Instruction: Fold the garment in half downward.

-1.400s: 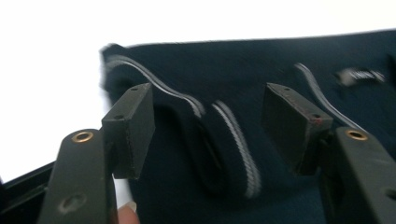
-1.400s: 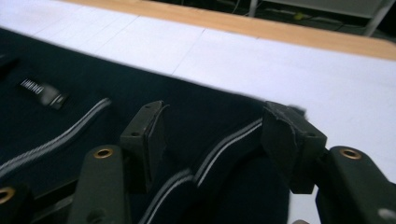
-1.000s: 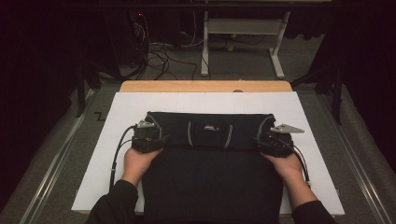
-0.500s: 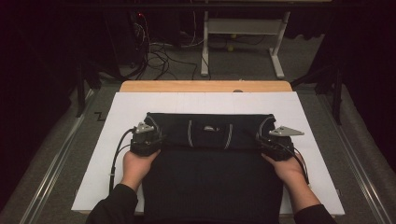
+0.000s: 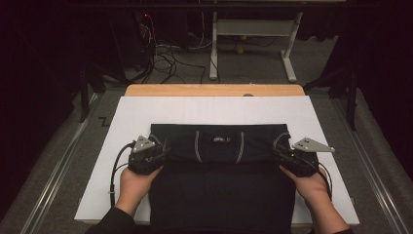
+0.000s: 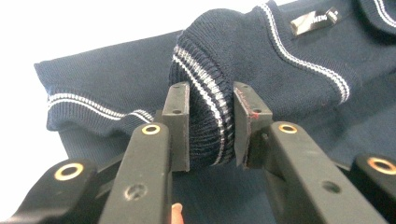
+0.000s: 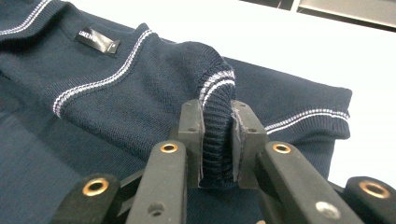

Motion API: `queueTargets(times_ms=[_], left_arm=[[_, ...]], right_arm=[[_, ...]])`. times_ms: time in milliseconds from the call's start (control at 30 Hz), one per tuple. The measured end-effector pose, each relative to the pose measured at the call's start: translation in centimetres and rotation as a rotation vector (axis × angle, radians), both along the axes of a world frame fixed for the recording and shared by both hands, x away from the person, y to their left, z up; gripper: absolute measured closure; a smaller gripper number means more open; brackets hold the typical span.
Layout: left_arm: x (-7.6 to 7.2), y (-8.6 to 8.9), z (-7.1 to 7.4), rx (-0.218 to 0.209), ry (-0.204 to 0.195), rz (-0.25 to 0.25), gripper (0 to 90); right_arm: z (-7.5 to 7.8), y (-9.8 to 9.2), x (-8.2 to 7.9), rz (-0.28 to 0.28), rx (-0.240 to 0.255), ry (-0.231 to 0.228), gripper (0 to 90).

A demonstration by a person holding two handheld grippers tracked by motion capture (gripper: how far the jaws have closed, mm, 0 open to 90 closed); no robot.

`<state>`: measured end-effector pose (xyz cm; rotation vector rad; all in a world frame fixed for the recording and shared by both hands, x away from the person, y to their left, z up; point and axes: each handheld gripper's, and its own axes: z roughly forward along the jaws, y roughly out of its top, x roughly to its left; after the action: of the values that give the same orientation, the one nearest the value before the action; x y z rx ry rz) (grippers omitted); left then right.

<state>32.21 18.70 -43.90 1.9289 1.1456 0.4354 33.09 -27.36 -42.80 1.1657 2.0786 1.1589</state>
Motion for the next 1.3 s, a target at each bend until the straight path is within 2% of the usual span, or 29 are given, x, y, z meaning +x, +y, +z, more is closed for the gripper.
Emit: queueTargets(times_ms=[100, 233, 467, 533, 633, 667, 767, 933, 1033, 1133, 1200, 1300], left_arm=[[-1.3, 0.0, -0.2, -0.005, 0.005, -0.010, 66.2], [-2.7, -0.2, -0.8, 0.019, 0.009, -0.026, 66.1], [-3.6, 0.2, -1.9, 0.012, 0.025, -0.028, 65.9], [-3.8, 0.2, -2.4, 0.021, 0.029, -0.035, 65.8], [-4.0, 0.1, -3.4, 0.041, 0.079, -0.053, 65.3], [-4.1, 0.1, -3.7, 0.045, 0.084, -0.054, 65.1], [-4.1, 0.2, -3.7, 0.041, 0.085, -0.050, 64.7], [-4.2, 0.0, -3.9, 0.045, 0.083, -0.042, 60.2], [-4.2, 0.0, -3.9, 0.040, 0.085, -0.039, 54.2], [-4.1, 0.2, -3.6, 0.038, 0.079, -0.030, 46.9], [-4.0, 0.3, -3.4, 0.023, 0.074, -0.019, 40.6], [-3.8, 0.6, -2.8, -0.010, 0.046, -0.020, 34.4]], right_arm=[[-0.4, -0.1, -1.1, 0.005, 0.006, 0.003, 77.7], [-1.1, -0.2, -2.4, 0.016, 0.008, 0.006, 77.7], [-2.4, -0.5, -4.0, 0.032, 0.010, 0.027, 77.5], [-2.7, -0.6, -4.4, 0.035, 0.015, 0.028, 77.4], [-3.4, -0.7, -4.6, 0.040, 0.004, 0.048, 77.4], [-3.6, -0.8, -4.5, 0.039, 0.000, 0.058, 77.3], [-3.9, -0.8, -4.5, 0.041, -0.013, 0.077, 76.9], [-4.2, -0.7, -4.4, 0.050, -0.048, 0.082, 75.4], [-4.2, -0.6, -4.4, 0.049, -0.048, 0.086, 72.1], [-4.1, -0.8, -4.4, 0.049, -0.027, 0.082, 62.5], [-3.7, -1.0, -4.4, 0.040, -0.010, 0.062, 56.1], [-3.1, -1.0, -4.5, 0.034, 0.016, 0.037, 49.4]])
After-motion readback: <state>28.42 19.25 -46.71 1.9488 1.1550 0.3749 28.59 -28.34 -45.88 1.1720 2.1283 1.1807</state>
